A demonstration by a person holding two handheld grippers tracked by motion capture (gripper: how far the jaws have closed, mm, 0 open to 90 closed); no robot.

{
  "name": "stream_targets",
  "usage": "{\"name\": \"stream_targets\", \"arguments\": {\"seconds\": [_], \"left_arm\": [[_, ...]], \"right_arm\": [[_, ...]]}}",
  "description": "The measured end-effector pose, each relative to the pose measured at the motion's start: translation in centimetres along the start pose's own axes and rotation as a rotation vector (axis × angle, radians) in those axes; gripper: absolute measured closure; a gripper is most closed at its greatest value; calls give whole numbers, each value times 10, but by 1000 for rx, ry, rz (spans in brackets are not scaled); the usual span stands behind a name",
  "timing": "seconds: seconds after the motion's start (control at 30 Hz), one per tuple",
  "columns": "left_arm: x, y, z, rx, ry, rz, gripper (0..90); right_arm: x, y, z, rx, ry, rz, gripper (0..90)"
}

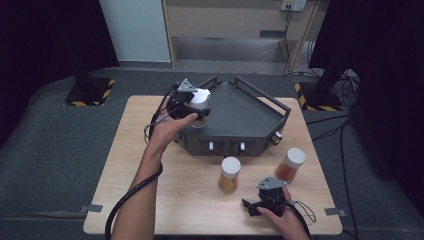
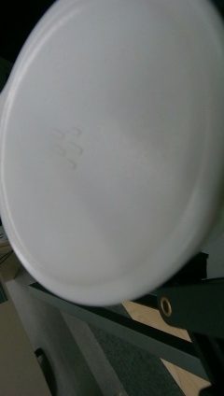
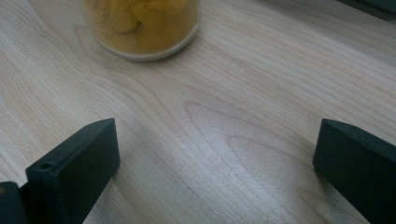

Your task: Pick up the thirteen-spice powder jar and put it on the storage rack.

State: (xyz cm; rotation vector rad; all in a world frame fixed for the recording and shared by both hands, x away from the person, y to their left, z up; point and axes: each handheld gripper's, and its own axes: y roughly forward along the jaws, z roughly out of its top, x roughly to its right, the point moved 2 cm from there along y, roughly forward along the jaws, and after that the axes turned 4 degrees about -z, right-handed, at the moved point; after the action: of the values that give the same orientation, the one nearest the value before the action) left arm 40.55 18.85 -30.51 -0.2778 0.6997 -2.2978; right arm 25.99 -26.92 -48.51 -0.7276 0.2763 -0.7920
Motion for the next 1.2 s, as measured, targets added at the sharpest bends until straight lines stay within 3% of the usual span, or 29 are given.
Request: {"name": "stream_targets", "arguments": {"seconds": [0.63, 1.2], "left_arm": [[-6, 11, -16, -16, -47, -6, 293], [-6, 12, -16, -33, -40, -1, 273]], "right_arm": [[0, 0, 0, 1, 1, 1, 5], [0, 0, 0, 0, 0, 2, 5]]}}
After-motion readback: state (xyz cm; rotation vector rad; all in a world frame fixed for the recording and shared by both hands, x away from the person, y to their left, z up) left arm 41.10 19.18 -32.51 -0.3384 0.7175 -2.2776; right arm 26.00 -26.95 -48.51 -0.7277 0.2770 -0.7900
